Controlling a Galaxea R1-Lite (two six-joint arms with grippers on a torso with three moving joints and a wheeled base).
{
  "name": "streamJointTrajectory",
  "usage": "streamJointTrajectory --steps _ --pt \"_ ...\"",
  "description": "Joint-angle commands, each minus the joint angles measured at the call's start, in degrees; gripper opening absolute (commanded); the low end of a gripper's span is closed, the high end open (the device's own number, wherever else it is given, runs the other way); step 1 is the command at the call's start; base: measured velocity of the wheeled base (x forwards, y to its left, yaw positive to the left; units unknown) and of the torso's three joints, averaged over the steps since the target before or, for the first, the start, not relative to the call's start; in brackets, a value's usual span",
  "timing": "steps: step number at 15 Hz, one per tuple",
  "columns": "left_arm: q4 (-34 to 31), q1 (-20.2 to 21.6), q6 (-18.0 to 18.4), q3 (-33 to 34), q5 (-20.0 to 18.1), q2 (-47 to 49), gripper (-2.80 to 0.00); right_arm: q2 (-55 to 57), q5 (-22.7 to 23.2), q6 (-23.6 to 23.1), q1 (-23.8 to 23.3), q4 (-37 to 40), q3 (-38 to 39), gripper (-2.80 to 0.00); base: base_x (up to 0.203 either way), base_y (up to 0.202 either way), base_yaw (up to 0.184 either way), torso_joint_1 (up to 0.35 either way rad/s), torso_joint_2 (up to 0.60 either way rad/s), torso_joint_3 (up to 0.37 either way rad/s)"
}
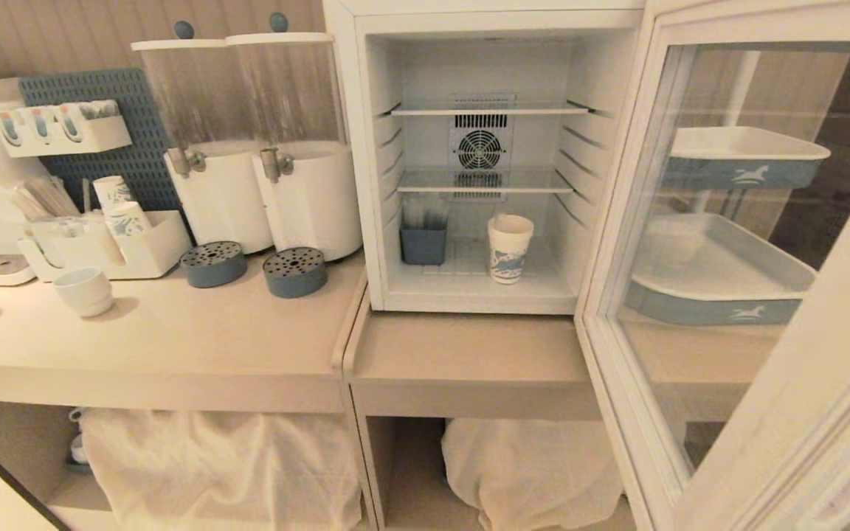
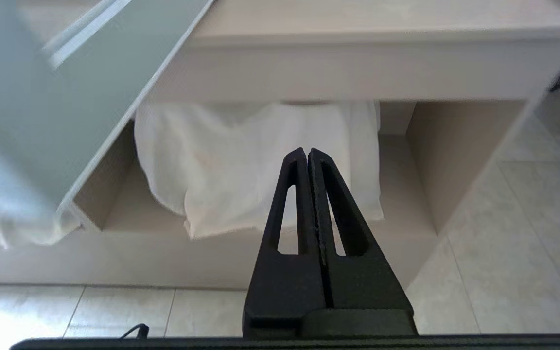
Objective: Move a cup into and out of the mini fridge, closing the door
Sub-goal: Take the paper cup out of the freezer
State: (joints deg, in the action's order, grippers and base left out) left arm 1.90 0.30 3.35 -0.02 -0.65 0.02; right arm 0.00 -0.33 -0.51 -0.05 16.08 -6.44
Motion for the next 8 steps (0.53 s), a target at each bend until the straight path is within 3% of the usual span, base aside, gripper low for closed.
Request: streamJointTrajectory --steps 1,8 --pt "0.0 0.0 0.1 1.1 0.0 0.0 -2.80 0.0 0.0 0.0 0.0 0.1 0.0 -2.80 -0.196 0.000 0.000 0.008 0.01 0.002" --pt "0.0 0.0 0.2 1.1 0.3 0.0 -2.80 0.0 0.0 0.0 0.0 0.1 0.0 -2.80 -0.195 0.000 -0.001 0.002 0.00 0.003"
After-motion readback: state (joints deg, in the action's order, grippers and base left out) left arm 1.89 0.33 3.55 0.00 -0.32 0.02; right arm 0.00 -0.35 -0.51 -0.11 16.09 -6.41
